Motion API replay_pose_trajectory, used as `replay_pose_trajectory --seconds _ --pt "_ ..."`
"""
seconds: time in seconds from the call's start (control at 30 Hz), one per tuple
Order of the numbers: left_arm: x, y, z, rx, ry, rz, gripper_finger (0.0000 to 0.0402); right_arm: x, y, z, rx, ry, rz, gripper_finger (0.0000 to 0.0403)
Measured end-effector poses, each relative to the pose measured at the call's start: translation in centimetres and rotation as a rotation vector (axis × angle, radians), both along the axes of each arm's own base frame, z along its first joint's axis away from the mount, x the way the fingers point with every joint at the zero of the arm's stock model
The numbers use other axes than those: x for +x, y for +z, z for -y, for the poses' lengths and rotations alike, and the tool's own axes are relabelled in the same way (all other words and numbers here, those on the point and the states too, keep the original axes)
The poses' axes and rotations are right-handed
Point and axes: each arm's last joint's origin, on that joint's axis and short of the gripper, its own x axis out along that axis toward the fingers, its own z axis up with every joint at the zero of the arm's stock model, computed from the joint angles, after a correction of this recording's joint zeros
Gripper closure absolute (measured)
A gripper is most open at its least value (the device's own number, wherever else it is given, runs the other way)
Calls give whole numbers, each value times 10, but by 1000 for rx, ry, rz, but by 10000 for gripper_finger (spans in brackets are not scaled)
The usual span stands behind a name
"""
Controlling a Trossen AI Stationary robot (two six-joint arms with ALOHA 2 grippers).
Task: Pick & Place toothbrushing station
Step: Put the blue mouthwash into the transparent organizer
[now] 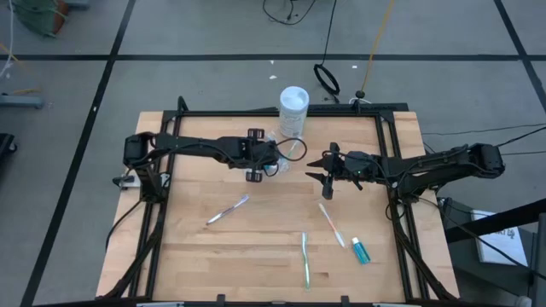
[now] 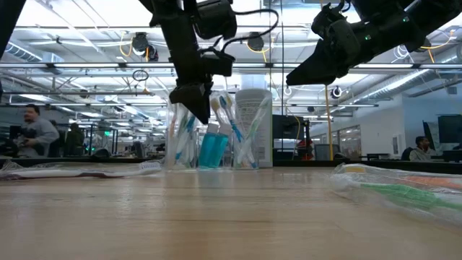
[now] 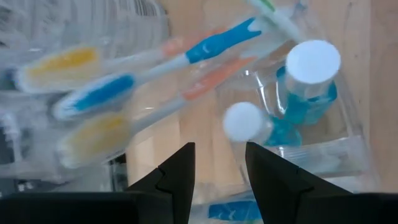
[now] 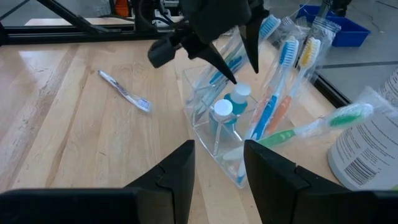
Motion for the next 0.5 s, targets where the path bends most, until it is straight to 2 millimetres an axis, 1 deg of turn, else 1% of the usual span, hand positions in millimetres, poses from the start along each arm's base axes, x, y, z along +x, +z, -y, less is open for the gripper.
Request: replay_pose_trajectory --seconds 0.1,0.23,0.37,0.5 --pt "-2 10 7 8 -27 22 254 0 0 0 -3 1 -1 273" --pt "1 23 19 6 -39 103 254 0 0 0 -16 6 -3 273" --pt "10 29 26 -27 -38 231 254 0 0 0 -16 5 -3 273" --pt "19 30 30 -127 -60 336 254 0 0 0 -15 4 -2 273"
